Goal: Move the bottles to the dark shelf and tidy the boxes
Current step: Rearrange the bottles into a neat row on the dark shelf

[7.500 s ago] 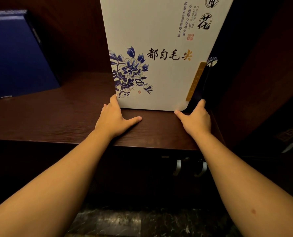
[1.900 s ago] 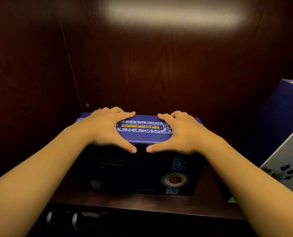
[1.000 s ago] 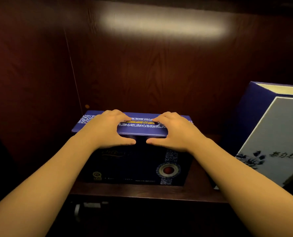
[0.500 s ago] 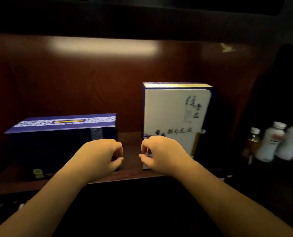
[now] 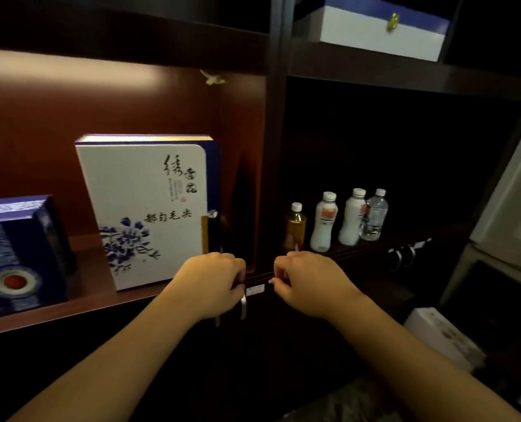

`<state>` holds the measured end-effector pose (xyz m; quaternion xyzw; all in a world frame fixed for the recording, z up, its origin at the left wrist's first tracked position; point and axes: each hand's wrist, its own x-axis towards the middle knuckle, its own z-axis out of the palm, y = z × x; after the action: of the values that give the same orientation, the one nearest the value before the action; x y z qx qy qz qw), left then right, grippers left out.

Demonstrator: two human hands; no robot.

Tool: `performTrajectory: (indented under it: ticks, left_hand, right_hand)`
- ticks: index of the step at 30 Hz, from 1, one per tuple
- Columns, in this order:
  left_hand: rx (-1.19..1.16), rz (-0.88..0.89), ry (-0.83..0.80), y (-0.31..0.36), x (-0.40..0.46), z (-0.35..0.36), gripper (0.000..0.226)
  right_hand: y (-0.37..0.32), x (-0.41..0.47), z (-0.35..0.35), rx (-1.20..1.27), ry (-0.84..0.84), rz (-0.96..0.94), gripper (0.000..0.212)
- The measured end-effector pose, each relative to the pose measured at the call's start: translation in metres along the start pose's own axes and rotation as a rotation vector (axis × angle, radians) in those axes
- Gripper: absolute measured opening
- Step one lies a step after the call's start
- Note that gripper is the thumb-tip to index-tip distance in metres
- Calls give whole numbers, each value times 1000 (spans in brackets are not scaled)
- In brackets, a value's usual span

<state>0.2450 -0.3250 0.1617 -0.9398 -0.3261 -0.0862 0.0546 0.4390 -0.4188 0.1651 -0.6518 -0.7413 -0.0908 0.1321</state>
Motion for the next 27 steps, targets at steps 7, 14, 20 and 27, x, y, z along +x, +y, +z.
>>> performTrajectory:
  ticks: [7,14,20,27]
  left_hand:
    - [-37,118,37,39,97,11,16]
    - [-19,192,78,38,200,16,23]
    - [76,294,72,14,288,6,30]
    - [178,345,-64,13,348,8,36]
  right_hand:
    - [92,-1,-5,-59,-21,110,16]
    - [172,38,-6,-136,-46,174,14]
    - [236,93,-18,-165,-28,231,14]
    - [287,150,-14,-126,-48,290,12]
